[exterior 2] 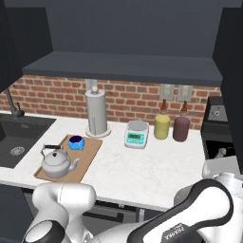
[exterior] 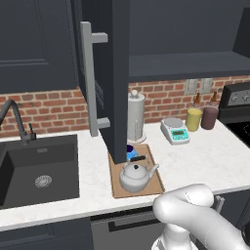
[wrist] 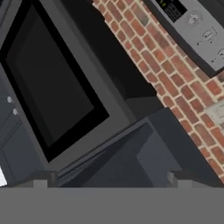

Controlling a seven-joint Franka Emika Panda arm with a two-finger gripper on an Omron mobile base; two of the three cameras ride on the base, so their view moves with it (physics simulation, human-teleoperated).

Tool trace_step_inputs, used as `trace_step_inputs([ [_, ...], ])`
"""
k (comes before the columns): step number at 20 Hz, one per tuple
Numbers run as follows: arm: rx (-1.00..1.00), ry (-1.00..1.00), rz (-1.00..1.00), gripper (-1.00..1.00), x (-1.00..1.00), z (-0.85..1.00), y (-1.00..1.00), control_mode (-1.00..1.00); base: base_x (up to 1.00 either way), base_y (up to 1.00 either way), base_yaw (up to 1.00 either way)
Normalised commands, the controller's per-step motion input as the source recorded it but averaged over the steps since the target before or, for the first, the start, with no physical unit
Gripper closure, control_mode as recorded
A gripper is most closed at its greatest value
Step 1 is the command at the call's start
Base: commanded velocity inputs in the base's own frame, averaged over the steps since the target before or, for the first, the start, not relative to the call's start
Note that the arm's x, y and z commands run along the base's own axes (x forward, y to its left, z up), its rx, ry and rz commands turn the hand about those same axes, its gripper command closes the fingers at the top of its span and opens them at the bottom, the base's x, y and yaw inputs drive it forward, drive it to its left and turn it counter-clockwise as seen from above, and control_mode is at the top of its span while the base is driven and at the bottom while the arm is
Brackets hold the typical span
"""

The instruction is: Pick the kettle from the counter and place it on the tray. Then pick the mug from the cabinet and place it on the tray. Then close the cabinet doors.

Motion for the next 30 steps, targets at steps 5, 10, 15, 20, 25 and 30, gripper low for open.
trace_step_inputs([
  [5, -0.01, 0.00, 0.00, -1.00, -0.09, 0.42, -0.02, -1.00, 0.00, 0.00, 0.00],
  [10, -0.06, -0.05, 0.00, -1.00, -0.23, 0.51, 0.00, -1.00, 0.00, 0.00, 0.00],
  [15, -0.13, -0.08, 0.00, -1.00, -0.40, 0.51, 0.18, -1.00, 0.00, 0.00, 0.00],
  [20, -0.19, -0.03, 0.00, -1.00, -0.34, 0.47, 0.30, -1.00, 0.00, 0.00, 0.00],
  [25, -0.22, 0.02, 0.00, -1.00, -0.06, 0.48, 0.47, -1.00, 0.00, 0.00, 0.00],
  [30, -0.24, 0.20, 0.00, -1.00, 0.14, 0.48, 0.65, -1.00, 0.00, 0.00, 0.00],
])
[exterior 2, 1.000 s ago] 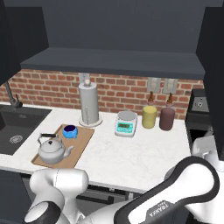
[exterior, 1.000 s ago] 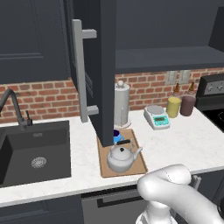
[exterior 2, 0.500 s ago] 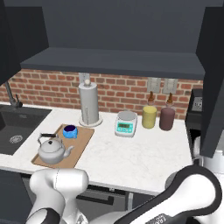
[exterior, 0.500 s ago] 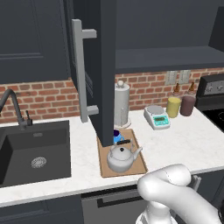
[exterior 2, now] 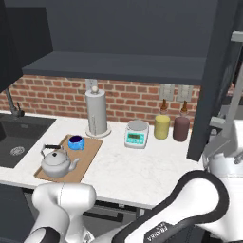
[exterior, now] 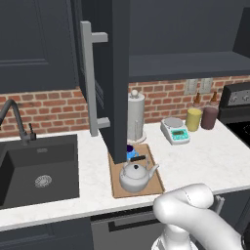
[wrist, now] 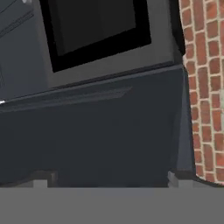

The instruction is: Pick the kettle from the counter and place it on the tray. Then pick the mug from the cabinet and place it on the tray. Then close the cabinet doors.

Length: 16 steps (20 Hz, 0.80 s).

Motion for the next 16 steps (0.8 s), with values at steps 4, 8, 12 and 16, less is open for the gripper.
trace_step_inputs([
  [4, -0.23, 0.26, 0.00, -1.00, 0.28, 0.53, 0.62, -1.00, 0.00, 0.00, 0.00],
  [8, -0.22, 0.27, 0.00, -1.00, 0.29, 0.51, 0.51, -1.00, 0.00, 0.00, 0.00],
  [12, -0.22, 0.29, -0.01, -1.00, 0.30, 0.45, 0.53, -1.00, 0.00, 0.00, 0.00],
  [16, -0.21, 0.30, 0.00, -1.00, 0.32, 0.42, 0.52, -1.00, 0.00, 0.00, 0.00],
])
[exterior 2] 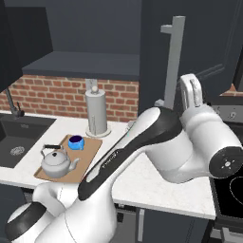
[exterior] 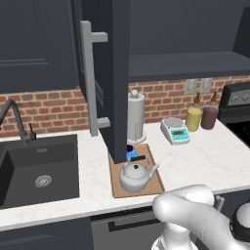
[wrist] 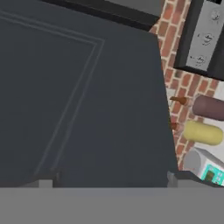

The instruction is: Pick the kettle from the counter and place it on the tray. Then pick the mug from the cabinet and place it on the tray. Then close the cabinet doors.

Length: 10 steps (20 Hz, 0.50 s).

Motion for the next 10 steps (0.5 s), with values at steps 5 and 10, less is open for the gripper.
trace_step_inputs([
  [5, -0.20, 0.30, 0.00, -1.00, 0.36, 0.35, 0.46, -1.00, 0.00, 0.00, 0.00],
  [10, -0.15, 0.23, 0.00, -1.00, 0.49, 0.09, 0.53, -1.00, 0.00, 0.00, 0.00],
])
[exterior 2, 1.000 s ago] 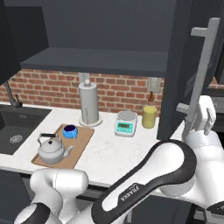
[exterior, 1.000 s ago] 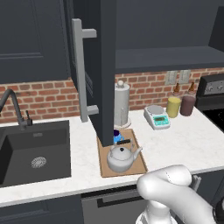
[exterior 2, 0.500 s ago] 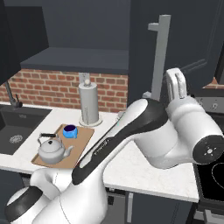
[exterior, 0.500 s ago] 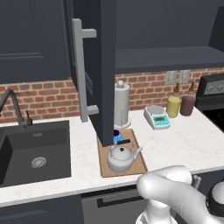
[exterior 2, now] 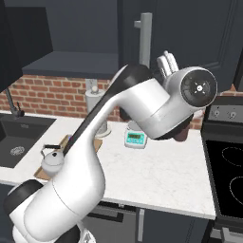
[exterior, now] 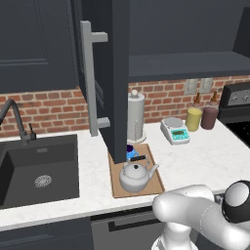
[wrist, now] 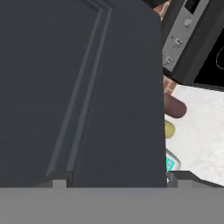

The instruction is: Pick the kettle from the counter and place it on the tray. Then pick the mug from the cabinet and place it on the tray. Then close the cabinet doors.

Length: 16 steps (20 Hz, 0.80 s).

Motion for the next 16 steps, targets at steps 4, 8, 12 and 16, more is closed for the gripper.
trace_step_inputs([
  [4, -0.04, 0.07, 0.00, -1.00, 0.59, 0.00, 0.49, -1.00, 0.00, 0.00, 0.00],
  [8, 0.00, 0.00, 0.00, -1.00, 0.74, -0.09, 0.37, -1.00, 0.00, 0.00, 0.00],
  [12, 0.00, 0.00, 0.00, -1.00, 0.83, -0.17, 0.27, -1.00, 0.00, 0.00, 0.00],
  [16, 0.00, 0.00, 0.00, -1.00, 0.87, -0.22, 0.23, -1.00, 0.00, 0.00, 0.00],
])
